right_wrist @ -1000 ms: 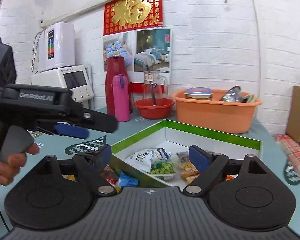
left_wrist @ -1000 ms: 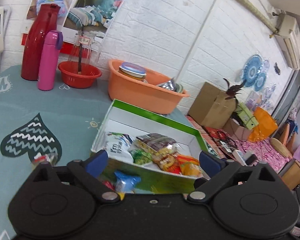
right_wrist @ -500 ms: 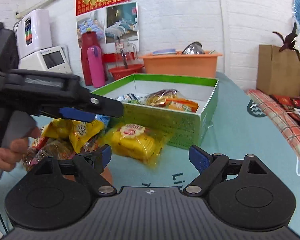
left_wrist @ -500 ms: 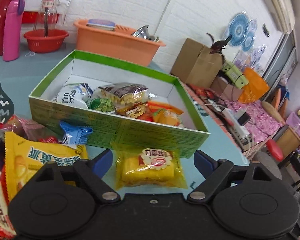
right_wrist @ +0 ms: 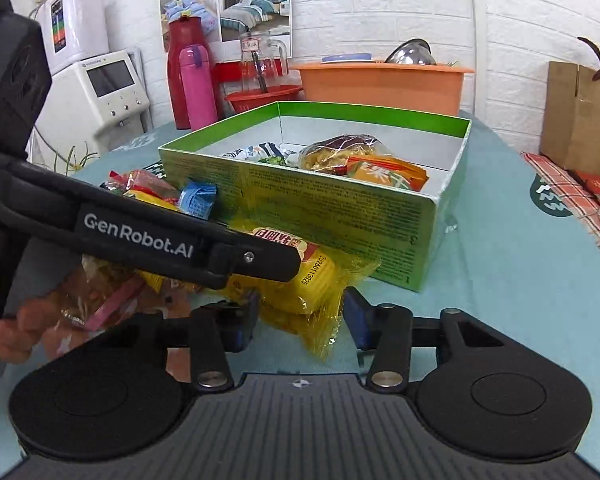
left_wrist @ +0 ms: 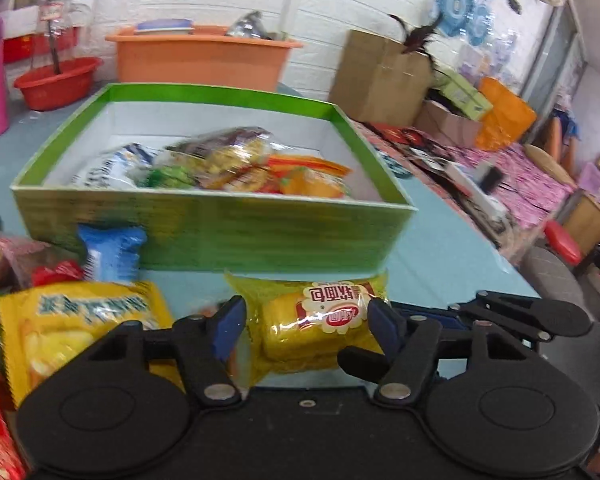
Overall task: Organize snacks
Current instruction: 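Carry the yellow cake pack into the green box and release it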
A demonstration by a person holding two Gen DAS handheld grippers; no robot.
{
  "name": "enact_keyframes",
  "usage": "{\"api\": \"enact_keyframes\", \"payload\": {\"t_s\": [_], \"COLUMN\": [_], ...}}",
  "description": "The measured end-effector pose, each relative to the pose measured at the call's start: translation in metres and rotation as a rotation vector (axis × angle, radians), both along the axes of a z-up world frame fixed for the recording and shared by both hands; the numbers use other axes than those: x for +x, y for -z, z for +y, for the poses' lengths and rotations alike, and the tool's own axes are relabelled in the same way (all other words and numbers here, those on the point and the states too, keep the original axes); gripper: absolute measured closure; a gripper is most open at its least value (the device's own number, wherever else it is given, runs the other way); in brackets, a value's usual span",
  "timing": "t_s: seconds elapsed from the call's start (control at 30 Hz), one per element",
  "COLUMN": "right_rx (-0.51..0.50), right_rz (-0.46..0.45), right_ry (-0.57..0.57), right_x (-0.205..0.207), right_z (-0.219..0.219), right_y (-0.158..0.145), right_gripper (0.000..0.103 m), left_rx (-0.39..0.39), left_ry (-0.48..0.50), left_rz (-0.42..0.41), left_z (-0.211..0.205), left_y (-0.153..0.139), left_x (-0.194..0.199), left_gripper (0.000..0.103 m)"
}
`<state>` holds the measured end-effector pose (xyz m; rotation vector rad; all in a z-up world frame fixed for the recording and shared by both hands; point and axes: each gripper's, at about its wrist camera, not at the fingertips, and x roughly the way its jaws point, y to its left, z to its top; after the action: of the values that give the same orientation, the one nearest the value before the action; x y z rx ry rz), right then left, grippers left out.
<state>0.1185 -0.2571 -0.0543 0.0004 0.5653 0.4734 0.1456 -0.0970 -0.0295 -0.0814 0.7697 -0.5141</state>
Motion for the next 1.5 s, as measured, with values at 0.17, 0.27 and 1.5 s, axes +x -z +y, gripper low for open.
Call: {"api": "enact_keyframes", "payload": {"t_s": [0.17,0.27,1.5], "right_rx": [-0.007,0.012,0.048], "right_rz": [-0.008,0.005,-0.305], "right_ry": [0.046,0.058,0.104], "right_x": [-0.033,-0.042,0.071], "right_z": [-0.025,-0.035,-0.041], "right_y": [-0.002,0.000,-0.071], "right_gripper": [0.021,0.016,0.044], "left_rx": [-0.127,-0.137,-0.286], "left_ry": [0.078,0.038,-0.060], "left_rz": [0.066,0.087,-0.037], "left_z": [-0.003,-0.002,0.000], "left_y": [0.003,0.008,-0.058], "left_x": [-0.017,-0.014,0.096], "left_gripper": [0.000,0.000,0.054]}}
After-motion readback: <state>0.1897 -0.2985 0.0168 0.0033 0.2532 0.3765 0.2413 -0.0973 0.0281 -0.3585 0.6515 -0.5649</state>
